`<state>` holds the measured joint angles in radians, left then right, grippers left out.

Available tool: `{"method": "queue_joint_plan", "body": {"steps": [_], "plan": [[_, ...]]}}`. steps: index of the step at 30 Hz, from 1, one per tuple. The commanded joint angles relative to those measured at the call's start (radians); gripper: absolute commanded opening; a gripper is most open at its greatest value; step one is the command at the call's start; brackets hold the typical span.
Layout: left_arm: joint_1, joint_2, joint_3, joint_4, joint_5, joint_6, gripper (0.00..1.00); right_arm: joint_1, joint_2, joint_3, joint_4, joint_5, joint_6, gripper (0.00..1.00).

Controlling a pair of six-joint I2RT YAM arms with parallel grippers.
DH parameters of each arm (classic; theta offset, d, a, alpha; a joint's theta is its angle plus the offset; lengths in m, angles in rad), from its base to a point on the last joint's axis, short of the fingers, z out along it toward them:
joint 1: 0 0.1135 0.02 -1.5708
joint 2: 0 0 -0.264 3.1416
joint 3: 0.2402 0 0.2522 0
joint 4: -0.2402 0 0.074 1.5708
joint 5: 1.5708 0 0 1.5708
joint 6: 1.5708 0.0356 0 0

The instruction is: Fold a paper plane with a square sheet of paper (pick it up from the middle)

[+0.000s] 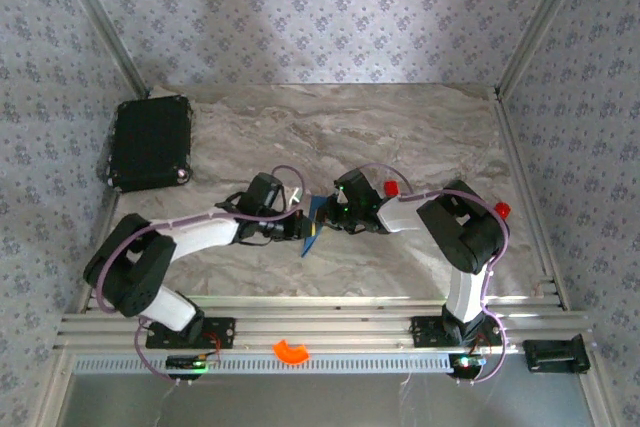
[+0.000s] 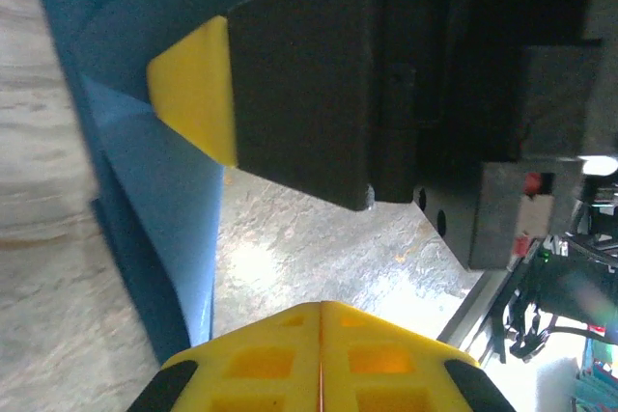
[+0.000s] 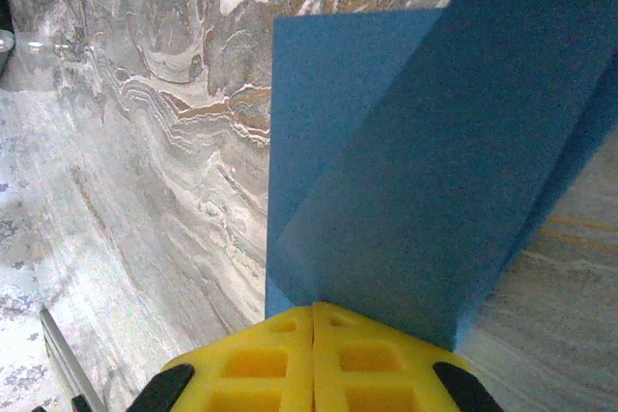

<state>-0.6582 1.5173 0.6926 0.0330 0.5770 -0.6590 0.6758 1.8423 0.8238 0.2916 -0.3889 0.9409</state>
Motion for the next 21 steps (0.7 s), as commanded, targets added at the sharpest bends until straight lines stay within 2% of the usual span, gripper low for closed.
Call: {"method": "queue_joint_plan", "body": {"steps": [1, 7, 21], "plan": [[-0.018, 0.053, 0.054, 0.003, 0.040, 0.014, 0.07, 0.001, 0.032, -0.014, -0.117, 0.064, -0.021, 0.07], [-0.025, 0.113, 0.080, 0.004, 0.019, 0.014, 0.07, 0.006, 0.032, -0.014, -0.114, 0.063, -0.018, 0.07], [-0.027, 0.113, 0.081, 0.001, -0.016, 0.017, 0.07, 0.011, 0.038, 0.014, -0.158, 0.074, -0.024, 0.07]]}}
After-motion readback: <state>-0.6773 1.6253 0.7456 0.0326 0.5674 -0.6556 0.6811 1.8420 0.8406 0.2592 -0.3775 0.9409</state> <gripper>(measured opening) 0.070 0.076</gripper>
